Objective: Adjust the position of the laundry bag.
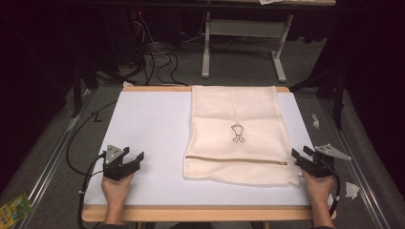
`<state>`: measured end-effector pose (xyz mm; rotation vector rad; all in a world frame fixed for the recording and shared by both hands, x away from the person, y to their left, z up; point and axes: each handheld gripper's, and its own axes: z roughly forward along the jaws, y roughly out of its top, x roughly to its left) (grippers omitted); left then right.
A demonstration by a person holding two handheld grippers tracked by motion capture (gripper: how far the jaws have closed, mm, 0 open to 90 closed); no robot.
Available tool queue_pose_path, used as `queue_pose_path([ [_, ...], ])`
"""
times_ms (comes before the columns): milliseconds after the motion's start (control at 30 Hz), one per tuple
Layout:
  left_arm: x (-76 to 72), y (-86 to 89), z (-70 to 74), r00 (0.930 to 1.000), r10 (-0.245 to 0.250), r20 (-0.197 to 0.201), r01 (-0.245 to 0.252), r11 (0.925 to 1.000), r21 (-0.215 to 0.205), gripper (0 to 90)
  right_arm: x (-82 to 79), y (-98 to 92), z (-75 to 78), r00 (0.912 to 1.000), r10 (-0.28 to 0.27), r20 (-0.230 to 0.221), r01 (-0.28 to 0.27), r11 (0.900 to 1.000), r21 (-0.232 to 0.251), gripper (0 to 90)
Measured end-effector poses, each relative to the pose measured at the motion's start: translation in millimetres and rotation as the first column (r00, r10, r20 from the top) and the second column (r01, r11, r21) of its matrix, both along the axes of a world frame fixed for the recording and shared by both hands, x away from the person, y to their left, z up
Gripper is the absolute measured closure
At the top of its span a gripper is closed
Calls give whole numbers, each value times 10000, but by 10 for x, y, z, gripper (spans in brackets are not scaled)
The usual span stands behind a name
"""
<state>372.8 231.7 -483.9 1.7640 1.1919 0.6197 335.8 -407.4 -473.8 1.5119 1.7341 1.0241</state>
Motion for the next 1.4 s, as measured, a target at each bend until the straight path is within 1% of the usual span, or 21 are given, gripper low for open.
queue_pose_path([
  [167, 2, 0, 0, 10000, -5, -15, 5, 10000, 4, 334, -2, -2, 0, 10000, 1, 23, -1, 10000, 17, 467],
  [233, 20, 3, 2, 9997, -147, -190, 148, 9999, 41, 354, 6, 1, 0, 10000, -37, -55, 37, 10000, 0, 467],
  [300, 43, 8, 0, 9989, -281, -366, 279, 9996, -51, 362, 18, -3, -1, 9999, -76, -141, 76, 10000, -7, 469],
  [367, 46, 10, 1, 9988, -293, -387, 290, 9995, -93, 364, 22, -3, -1, 9998, -93, -184, 93, 10000, 5, 469],
  [400, 50, 14, 1, 9986, -298, -429, 293, 9995, -111, 364, 21, 2, 1, 9998, -115, -143, 114, 9999, -83, 472],
  [433, 70, 22, 1, 9977, -279, -617, 268, 9995, -182, 357, 22, 5, 1, 9998, -110, -141, 109, 9999, -98, 475],
  [500, 78, 26, 1, 9975, -222, -676, 208, 9996, -204, 354, 27, 3, 2, 9997, -125, -188, 123, 9999, -92, 476],
  [600, 73, 23, 4, 9980, -190, -609, 177, 9996, -214, 359, 33, -3, 4, 9997, -160, -202, 159, 9999, -63, 468],
  [633, 72, 28, 9, 9980, -237, -580, 225, 9995, -209, 366, 27, 5, 7, 9993, -324, -195, 323, 9995, -72, 460],
  [700, 79, 30, 13, 9979, -217, -609, 203, 9995, -239, 375, 27, 19, 10, 9991, -412, -136, 408, 9988, -284, 451],
  [767, 92, 21, 23, 9981, -181, -597, 172, 9997, -143, 393, 28, 25, 13, 9993, -341, -159, 336, 9989, -329, 462],
  [800, 112, -4, 37, 9968, -217, -766, 210, 9997, -100, 397, 25, 21, 20, 9995, -234, -220, 229, 9995, -227, 462],
  [867, 124, -31, 64, 9949, -343, -946, 319, 9991, -265, 395, 19, 15, 32, 9995, -201, -236, 196, 9996, -215, 486],
  [900, 124, -31, 64, 9949, -343, -946, 319, 9991, -265, 399, 19, 15, 32, 9995, -201, -236, 196, 9996, -215, 486],
  [967, 125, -63, 103, 9937, -536, -984, 493, 9977, -461, 410, -11, 17, 59, 9996, -267, -72, 266, 9995, -165, 504],
  [1000, 138, -100, 146, 9912, -717, -1115, 655, 9961, -584, 416, -27, 24, 96, 9996, -294, -43, 293, 9995, -103, 502],
  [1133, 137, -182, 192, 9893, -927, -1126, 881, 9951, -447, 418, -21, 42, 128, 9996, -193, -202, 190, 9997, -170, 503],
  [1267, 116, -309, 215, 9865, -1191, -1129, 1153, 9926, -389, 409, -22, 62, 162, 9993, -5, -369, 5, 10000, 23, 514],
  [1333, 105, -385, 225, 9843, -1343, -1149, 1312, 9908, -337, 407, -23, 70, 167, 9991, 6, -423, -3, 10000, 72, 515],
  [1367, 103, -417, 231, 9825, -1437, -1186, 1396, 9893, -422, 407, -18, 73, 169, 9989, 81, -467, -78, 9999, 72, 518],
  [1400, 103, -457, 240, 9812, -1492, -1228, 1455, 9886, -391, 405, -15, 82, 172, 9983, 94, -574, -88, 9999, 117, 522],
])
